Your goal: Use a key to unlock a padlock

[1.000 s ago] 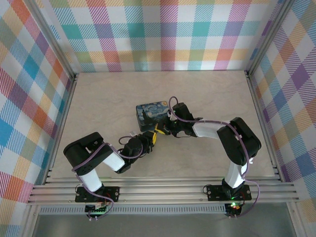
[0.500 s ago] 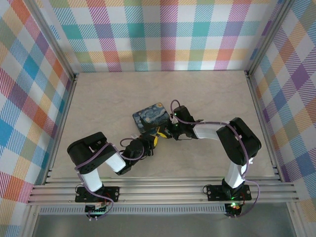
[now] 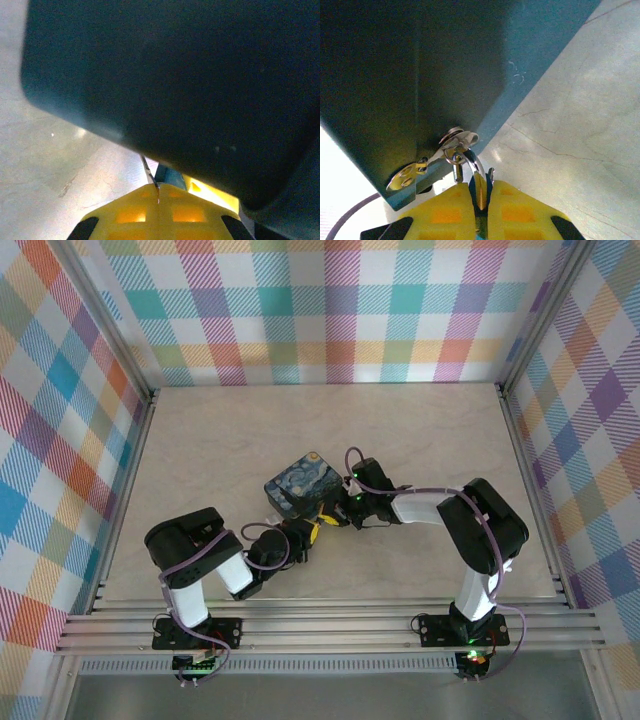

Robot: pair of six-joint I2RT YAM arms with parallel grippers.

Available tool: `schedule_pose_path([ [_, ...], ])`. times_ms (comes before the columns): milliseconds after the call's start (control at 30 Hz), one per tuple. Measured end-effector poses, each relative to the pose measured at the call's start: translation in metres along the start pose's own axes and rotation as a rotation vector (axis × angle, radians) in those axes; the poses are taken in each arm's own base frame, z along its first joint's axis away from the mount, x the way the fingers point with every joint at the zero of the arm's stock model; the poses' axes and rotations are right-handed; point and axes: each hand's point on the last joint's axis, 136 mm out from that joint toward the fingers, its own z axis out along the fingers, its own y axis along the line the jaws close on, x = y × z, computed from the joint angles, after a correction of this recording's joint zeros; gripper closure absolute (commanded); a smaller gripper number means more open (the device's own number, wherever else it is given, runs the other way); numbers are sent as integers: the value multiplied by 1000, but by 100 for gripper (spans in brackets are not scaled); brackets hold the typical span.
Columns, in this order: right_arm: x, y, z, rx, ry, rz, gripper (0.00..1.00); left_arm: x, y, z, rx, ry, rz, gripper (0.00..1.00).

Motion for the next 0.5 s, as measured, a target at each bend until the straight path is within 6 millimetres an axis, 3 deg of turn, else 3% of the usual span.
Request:
schedule_pose_path([
  [167, 1, -3, 0, -1, 12, -3, 100, 1, 3, 1, -3, 10, 121, 100],
  [500, -3, -9, -5, 35, 19, 16, 100, 11, 4, 10, -16, 42, 565, 100],
])
